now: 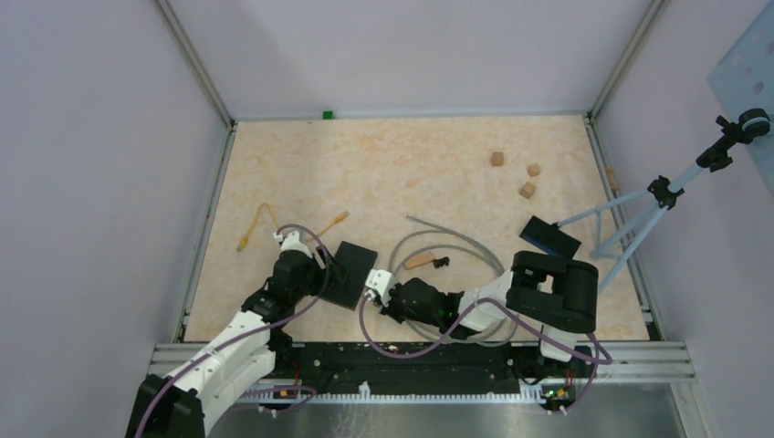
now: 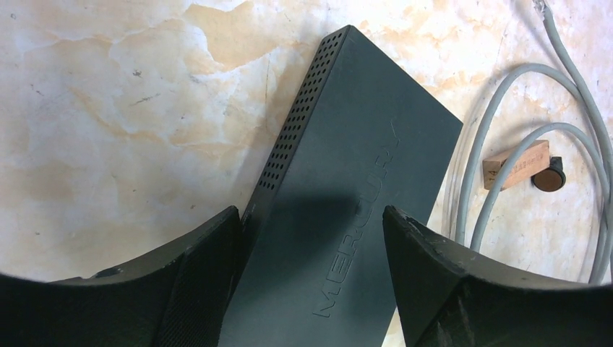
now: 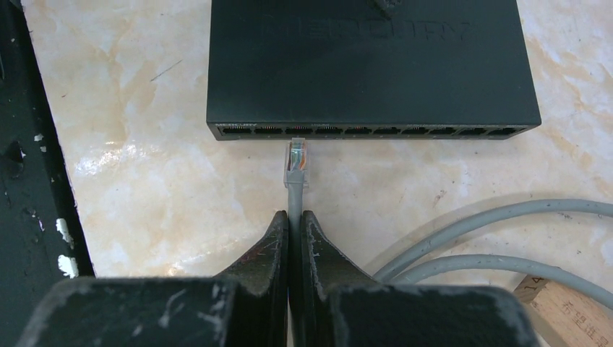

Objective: Insert the plug into the switch port
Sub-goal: Insert the connector into the switch port.

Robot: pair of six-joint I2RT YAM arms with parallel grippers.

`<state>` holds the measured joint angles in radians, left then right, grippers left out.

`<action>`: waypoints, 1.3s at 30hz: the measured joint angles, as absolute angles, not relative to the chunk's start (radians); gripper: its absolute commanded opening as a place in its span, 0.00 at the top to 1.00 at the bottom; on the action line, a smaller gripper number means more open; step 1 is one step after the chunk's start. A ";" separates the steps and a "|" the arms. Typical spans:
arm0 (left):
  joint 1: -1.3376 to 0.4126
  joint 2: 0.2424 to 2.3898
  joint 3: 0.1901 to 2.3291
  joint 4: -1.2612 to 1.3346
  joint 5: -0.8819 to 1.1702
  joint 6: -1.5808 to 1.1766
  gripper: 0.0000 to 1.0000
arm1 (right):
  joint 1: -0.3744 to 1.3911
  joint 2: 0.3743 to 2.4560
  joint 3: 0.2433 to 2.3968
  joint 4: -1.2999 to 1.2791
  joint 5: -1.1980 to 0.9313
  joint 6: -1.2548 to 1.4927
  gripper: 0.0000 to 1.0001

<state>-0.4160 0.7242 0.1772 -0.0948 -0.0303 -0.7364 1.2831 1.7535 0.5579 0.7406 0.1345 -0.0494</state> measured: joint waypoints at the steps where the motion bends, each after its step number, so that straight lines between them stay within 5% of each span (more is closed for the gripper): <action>1: -0.414 0.724 0.175 -0.093 -0.027 -0.735 0.23 | 1.283 1.757 0.560 0.744 0.138 -0.051 1.00; 39: -0.391 0.746 0.157 -0.040 0.034 -0.632 0.36 | 1.280 1.784 0.646 0.651 0.172 -0.030 1.00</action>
